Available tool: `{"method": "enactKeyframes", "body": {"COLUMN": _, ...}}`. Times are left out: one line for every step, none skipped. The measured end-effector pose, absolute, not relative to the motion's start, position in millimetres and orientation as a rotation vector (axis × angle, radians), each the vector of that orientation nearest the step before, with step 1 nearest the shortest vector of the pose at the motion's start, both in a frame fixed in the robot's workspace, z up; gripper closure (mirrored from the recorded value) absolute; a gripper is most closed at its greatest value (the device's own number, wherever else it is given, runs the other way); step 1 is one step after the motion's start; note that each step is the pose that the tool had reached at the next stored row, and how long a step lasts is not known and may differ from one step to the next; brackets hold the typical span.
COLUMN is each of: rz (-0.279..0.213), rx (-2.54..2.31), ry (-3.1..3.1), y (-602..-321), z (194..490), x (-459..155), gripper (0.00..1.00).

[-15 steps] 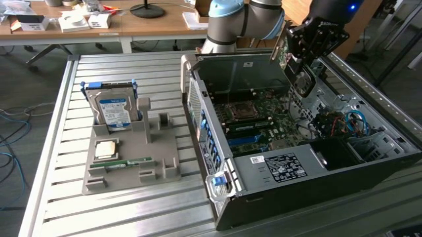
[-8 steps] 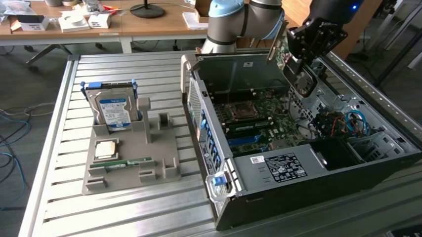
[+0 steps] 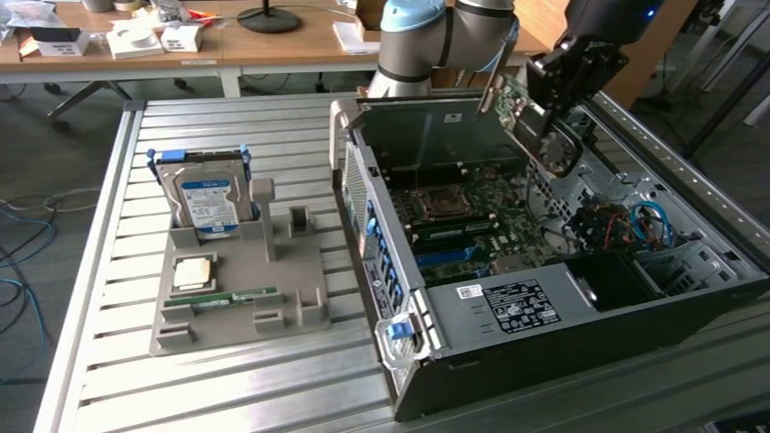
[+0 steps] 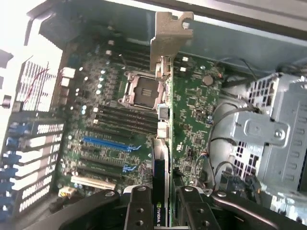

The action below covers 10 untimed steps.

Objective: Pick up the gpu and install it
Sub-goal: 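Insert the gpu into the slot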

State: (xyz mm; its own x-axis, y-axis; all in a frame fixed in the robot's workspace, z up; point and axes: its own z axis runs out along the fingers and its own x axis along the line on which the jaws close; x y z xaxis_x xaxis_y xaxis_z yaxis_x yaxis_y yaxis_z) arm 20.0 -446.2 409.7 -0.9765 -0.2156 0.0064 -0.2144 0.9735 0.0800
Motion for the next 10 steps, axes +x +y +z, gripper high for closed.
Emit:
{"method": "enactKeyframes", "body": {"rz": -0.122, "rx": 0.366, "ry": -3.102, "y": -446.2, "z": 409.7, "x": 20.0, "gripper": 0.74}}
{"method": "enactKeyframes", "body": {"rz": -0.121, "rx": 0.394, "ry": -3.098, "y": -446.2, "z": 409.7, "x": 20.0, "gripper": 0.74}}
{"method": "enactKeyframes", "body": {"rz": -0.12, "rx": 0.422, "ry": -3.093, "y": -446.2, "z": 409.6, "x": 20.0, "gripper": 0.74}}
{"method": "enactKeyframes", "body": {"rz": -0.119, "rx": 0.449, "ry": -3.089, "y": -446.2, "z": 409.6, "x": 20.0, "gripper": 0.74}}
{"method": "enactKeyframes", "body": {"rz": -0.117, "rx": 0.477, "ry": -3.084, "y": -446.2, "z": 409.6, "x": 20.0, "gripper": 0.74}}
{"method": "enactKeyframes", "body": {"rz": -0.116, "rx": 0.507, "ry": -3.078, "y": -446.2, "z": 409.6, "x": 20.0, "gripper": 0.74}}
{"method": "enactKeyframes", "body": {"rz": -0.115, "rx": 0.535, "ry": -3.073, "y": -446.2, "z": 409.6, "x": 19.9, "gripper": 0.74}}
{"method": "enactKeyframes", "body": {"rz": -0.114, "rx": 0.562, "ry": -3.067, "y": -446.2, "z": 409.6, "x": 19.9, "gripper": 0.74}}
{"method": "enactKeyframes", "body": {"rz": -0.113, "rx": 0.589, "ry": -3.061, "y": -446.2, "z": 409.6, "x": 19.9, "gripper": 0.74}}
{"method": "enactKeyframes", "body": {"rz": -0.111, "rx": 0.616, "ry": -3.055, "y": -446.2, "z": 409.6, "x": 19.9, "gripper": 0.74}}
